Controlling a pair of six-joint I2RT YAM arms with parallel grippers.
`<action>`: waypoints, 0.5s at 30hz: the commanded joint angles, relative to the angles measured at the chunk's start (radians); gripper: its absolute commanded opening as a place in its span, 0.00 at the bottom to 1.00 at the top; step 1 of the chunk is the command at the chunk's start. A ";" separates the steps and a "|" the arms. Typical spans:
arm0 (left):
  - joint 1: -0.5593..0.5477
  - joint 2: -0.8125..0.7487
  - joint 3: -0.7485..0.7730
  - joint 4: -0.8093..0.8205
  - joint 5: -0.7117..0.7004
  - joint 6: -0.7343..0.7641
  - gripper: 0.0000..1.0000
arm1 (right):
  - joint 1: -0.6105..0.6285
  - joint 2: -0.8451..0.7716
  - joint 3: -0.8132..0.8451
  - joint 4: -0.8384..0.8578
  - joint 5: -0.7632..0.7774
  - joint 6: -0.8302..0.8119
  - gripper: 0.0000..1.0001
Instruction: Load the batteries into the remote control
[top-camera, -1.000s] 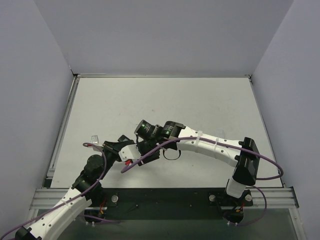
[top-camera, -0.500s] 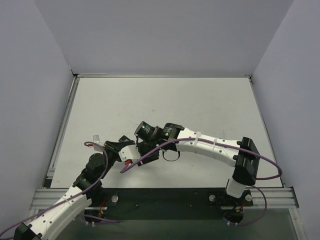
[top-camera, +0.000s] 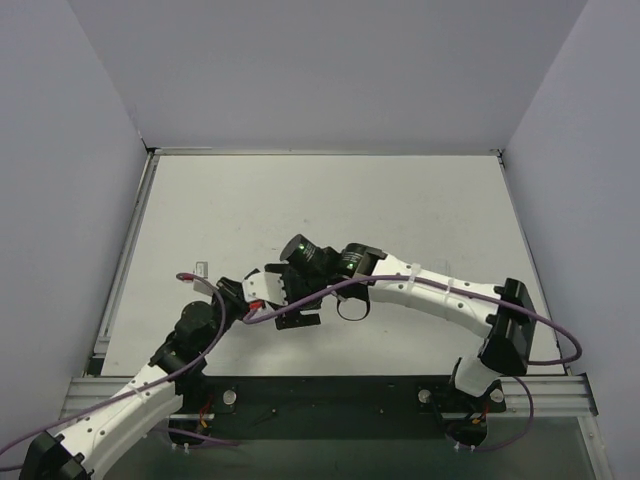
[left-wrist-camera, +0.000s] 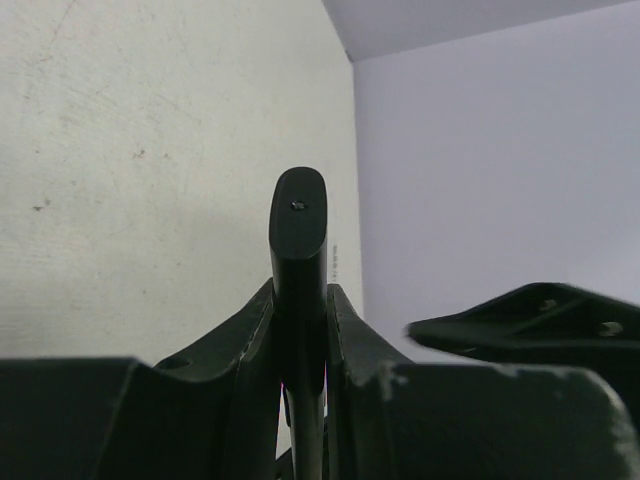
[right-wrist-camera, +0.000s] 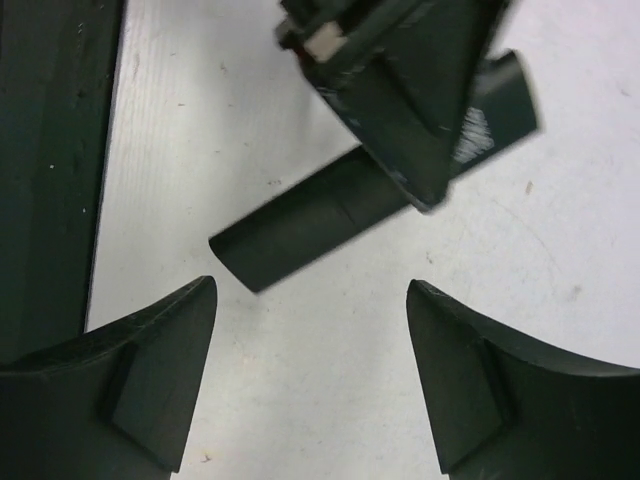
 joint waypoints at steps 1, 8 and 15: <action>-0.003 0.207 0.068 0.155 0.070 0.152 0.00 | -0.057 -0.171 -0.042 0.082 0.174 0.295 0.75; 0.000 0.581 0.261 0.272 0.183 0.416 0.00 | -0.229 -0.450 -0.288 0.153 0.438 0.745 0.86; -0.020 0.990 0.601 0.111 0.243 0.560 0.11 | -0.361 -0.768 -0.524 0.155 0.532 1.010 1.00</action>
